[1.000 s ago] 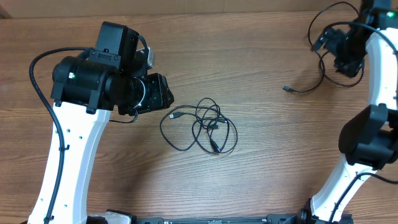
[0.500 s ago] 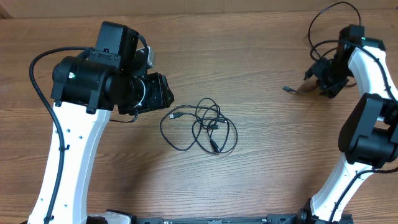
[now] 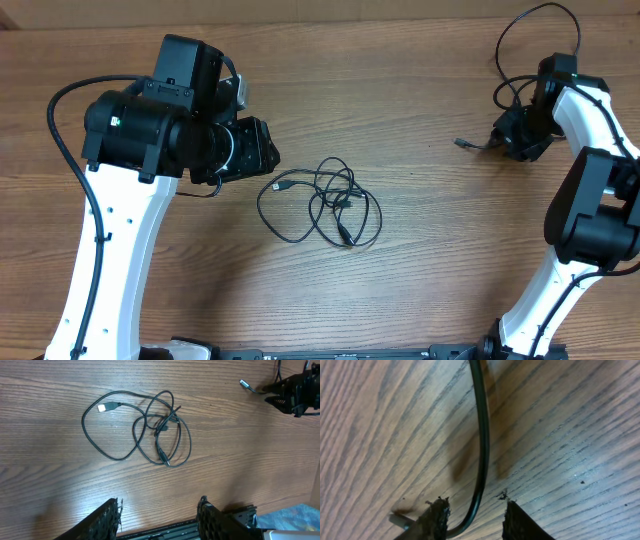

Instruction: Untangle cables

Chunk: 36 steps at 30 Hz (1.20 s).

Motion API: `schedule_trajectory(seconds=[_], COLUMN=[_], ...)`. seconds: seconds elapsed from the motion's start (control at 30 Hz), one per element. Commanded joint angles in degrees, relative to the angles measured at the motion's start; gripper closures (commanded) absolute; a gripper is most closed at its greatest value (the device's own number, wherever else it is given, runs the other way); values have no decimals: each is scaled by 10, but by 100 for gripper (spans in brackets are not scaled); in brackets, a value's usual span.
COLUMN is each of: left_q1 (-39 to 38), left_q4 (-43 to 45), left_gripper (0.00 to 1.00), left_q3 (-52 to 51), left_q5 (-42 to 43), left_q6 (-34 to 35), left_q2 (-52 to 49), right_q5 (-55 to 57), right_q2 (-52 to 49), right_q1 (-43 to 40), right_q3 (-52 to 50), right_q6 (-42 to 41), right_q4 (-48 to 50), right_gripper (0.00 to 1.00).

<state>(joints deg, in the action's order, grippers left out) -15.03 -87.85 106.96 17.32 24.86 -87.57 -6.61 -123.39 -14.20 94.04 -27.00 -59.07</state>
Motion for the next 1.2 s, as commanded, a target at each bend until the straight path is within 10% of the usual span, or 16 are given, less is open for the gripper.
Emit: schedule_trajectory(seconds=[0.0,0.43,0.67,0.77,0.9,1.17], left_q1=[-4,-4,-4,-4,-4,-4], left_q4=[1,1,0,0,3,3], left_gripper=[47,47,46,46,46,47], left_q3=[0,0,0,0,0,-1], left_q5=[0,0,-10,-12,-12,-12], left_q6=[-11,-11,-11,-11,-11,-10], left_q2=[-3,-3,-3,-3,-3,-5], right_q5=[12,208,257,207,47,-56], right_q2=[-1,-1,-1,-1,-1,-1], right_q1=[3,-18,-99,-122,-132,-92], right_q3=[-8,2,196,309,419,402], right_q6=[-3,3,0,0,20,78], right_q4=[5,-9,-123,-161,-187,-219], right_gripper=[65,88,86,48,30,27])
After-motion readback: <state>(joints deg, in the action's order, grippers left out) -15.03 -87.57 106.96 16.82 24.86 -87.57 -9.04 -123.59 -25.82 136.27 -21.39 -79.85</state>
